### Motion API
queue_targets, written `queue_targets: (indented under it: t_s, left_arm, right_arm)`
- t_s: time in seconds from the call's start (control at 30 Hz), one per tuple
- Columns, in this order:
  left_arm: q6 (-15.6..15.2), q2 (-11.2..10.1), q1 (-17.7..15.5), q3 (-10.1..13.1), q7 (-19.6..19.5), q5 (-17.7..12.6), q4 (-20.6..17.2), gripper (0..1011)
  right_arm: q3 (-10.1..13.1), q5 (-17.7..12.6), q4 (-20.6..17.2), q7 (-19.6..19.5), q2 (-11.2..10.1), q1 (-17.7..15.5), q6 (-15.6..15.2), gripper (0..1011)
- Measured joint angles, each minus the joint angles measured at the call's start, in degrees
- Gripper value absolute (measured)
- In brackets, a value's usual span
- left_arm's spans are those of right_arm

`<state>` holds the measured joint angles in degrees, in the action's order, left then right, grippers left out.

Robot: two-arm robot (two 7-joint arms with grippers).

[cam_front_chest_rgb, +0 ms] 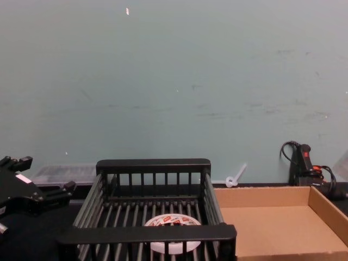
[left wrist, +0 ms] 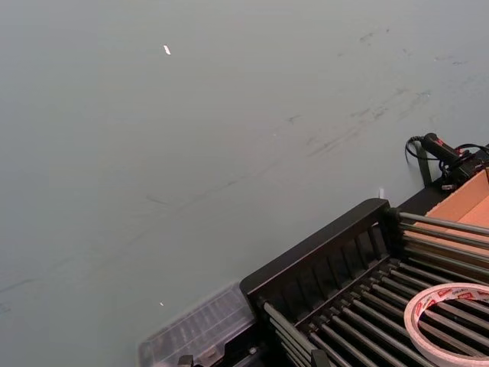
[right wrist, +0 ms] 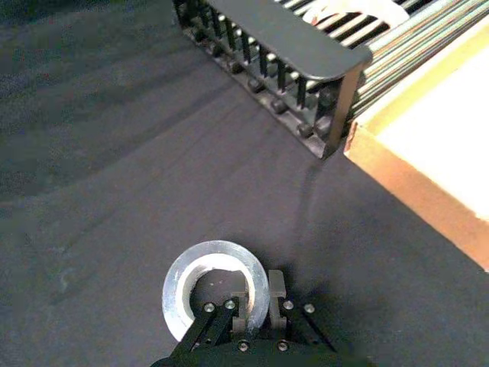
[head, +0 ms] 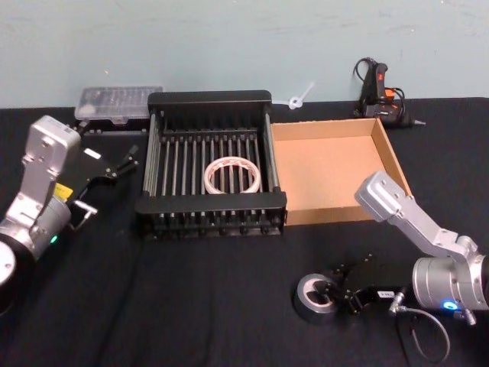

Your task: Pick up the white tape and place it into the black box , Pick up the silver tape and place it into the brown box.

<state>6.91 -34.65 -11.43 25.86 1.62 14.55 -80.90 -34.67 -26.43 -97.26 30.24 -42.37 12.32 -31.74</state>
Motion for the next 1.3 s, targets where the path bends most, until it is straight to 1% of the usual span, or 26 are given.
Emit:
queue_targets:
  t_s: [0.23, 0.27, 0.37, 0.4, 0.43, 0.5, 0.53, 0.57, 0.67, 0.8, 0.9, 0.93, 1.03, 1.13, 1.27, 1.3]
  left_arm:
    - [0.00, 0.00, 0.00, 0.00, 0.00, 0.00, 0.00, 1002]
    - [0.00, 0.00, 0.00, 0.00, 0.00, 0.00, 0.00, 1001]
    - [0.00, 0.00, 0.00, 0.00, 0.00, 0.00, 0.00, 1002]
    - [0.00, 0.00, 0.00, 0.00, 0.00, 0.00, 0.00, 1001]
    - [0.00, 0.00, 0.00, 0.00, 0.00, 0.00, 0.00, 1001]
    - [0.00, 0.00, 0.00, 0.00, 0.00, 0.00, 0.00, 1002]
    - [0.00, 0.00, 0.00, 0.00, 0.00, 0.00, 0.00, 1002]
    - [0.00, 0.00, 0.00, 0.00, 0.00, 0.00, 0.00, 1001]
    - [0.00, 0.00, 0.00, 0.00, 0.00, 0.00, 0.00, 1001]
    - [0.00, 0.00, 0.00, 0.00, 0.00, 0.00, 0.00, 1001]
    - [0.00, 0.00, 0.00, 0.00, 0.00, 0.00, 0.00, 1001]
    - [0.00, 0.00, 0.00, 0.00, 0.00, 0.00, 0.00, 1002]
    - [0.00, 0.00, 0.00, 0.00, 0.00, 0.00, 0.00, 1001]
    - [0.00, 0.00, 0.00, 0.00, 0.00, 0.00, 0.00, 1001]
    - [0.00, 0.00, 0.00, 0.00, 0.00, 0.00, 0.00, 1001]
    - [0.00, 0.00, 0.00, 0.00, 0.00, 0.00, 0.00, 1002]
  right_arm:
    - [1.79, -0.63, 0.00, -1.38, 0.72, -0.76, 1.64, 176]
    - [2.52, -0.90, -0.09, -2.06, 1.00, -1.04, 2.04, 176]
    - [3.71, -1.23, -0.19, -3.33, 1.43, -1.43, 2.84, 176]
    - [4.64, -1.33, -0.27, -4.41, 1.81, -1.73, 3.48, 176]
    - [4.64, -1.33, -0.27, -4.41, 1.81, -1.73, 3.48, 176]
    - [6.50, -1.33, -0.32, -6.58, 2.52, -2.09, 4.69, 176]
    - [6.81, -1.31, -0.31, -6.98, 2.69, -2.10, 4.89, 176]
    - [7.59, -1.15, -0.13, -7.87, 3.15, -2.03, 5.36, 176]
    - [8.56, -0.59, 0.34, -9.03, 3.93, -1.59, 5.86, 176]
    - [9.49, 1.03, 2.28, -10.53, 5.57, 0.14, 6.49, 176]
    - [9.63, 1.78, 3.52, -10.85, 6.32, 1.19, 6.62, 176]
    - [9.67, 2.32, 4.59, -11.01, 6.97, 2.04, 6.65, 176]
    - [9.65, 3.07, 6.44, -11.06, 7.92, 3.51, 6.73, 176]
    - [9.41, 4.15, 10.02, -10.79, 9.57, 6.26, 6.78, 176]
    - [9.11, 5.13, 13.26, -10.35, 10.91, 8.67, 6.92, 176]
    - [8.94, 5.64, 14.77, -10.16, 11.52, 9.77, 7.06, 176]
